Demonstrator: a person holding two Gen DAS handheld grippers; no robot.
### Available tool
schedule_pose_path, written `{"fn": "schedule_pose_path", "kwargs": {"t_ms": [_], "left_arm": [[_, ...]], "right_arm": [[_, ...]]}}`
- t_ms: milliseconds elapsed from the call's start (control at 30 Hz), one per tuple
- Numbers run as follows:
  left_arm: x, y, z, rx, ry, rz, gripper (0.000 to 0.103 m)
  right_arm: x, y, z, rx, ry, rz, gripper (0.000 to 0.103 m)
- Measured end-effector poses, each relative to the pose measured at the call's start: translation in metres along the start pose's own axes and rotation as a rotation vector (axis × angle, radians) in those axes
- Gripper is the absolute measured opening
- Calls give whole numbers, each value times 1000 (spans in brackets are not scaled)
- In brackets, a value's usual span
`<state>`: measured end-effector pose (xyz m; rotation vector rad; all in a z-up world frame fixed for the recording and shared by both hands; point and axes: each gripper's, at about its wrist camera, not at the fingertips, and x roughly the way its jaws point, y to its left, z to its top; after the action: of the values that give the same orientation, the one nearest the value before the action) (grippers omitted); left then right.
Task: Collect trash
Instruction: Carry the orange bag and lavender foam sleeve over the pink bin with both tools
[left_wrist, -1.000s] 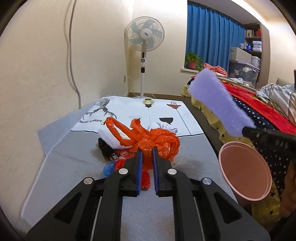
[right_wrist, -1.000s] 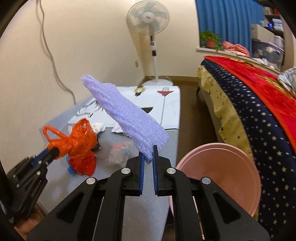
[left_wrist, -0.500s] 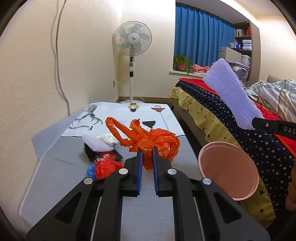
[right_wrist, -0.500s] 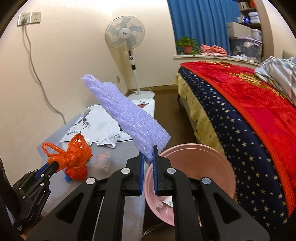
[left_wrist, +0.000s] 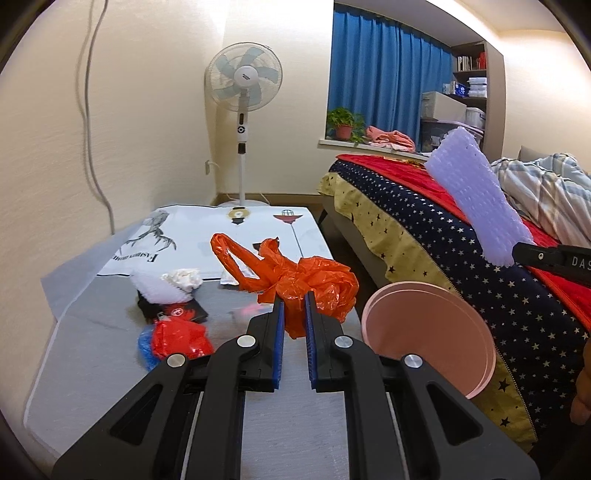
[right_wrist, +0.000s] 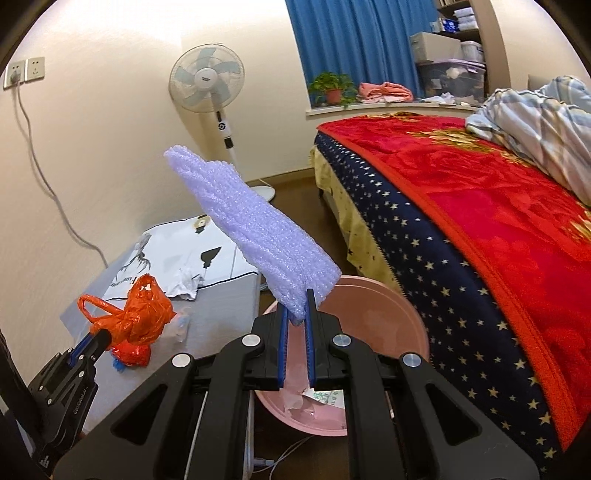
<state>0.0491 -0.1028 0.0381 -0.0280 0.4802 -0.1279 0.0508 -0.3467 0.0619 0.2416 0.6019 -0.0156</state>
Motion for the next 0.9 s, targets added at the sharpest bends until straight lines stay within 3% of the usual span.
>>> {"fn": "schedule_pose_path", "kwargs": {"t_ms": [900], "left_arm": [[26, -54, -4, 33, 38, -123, 10]], "right_arm": [[12, -28, -6, 78, 59, -83, 8]]}}
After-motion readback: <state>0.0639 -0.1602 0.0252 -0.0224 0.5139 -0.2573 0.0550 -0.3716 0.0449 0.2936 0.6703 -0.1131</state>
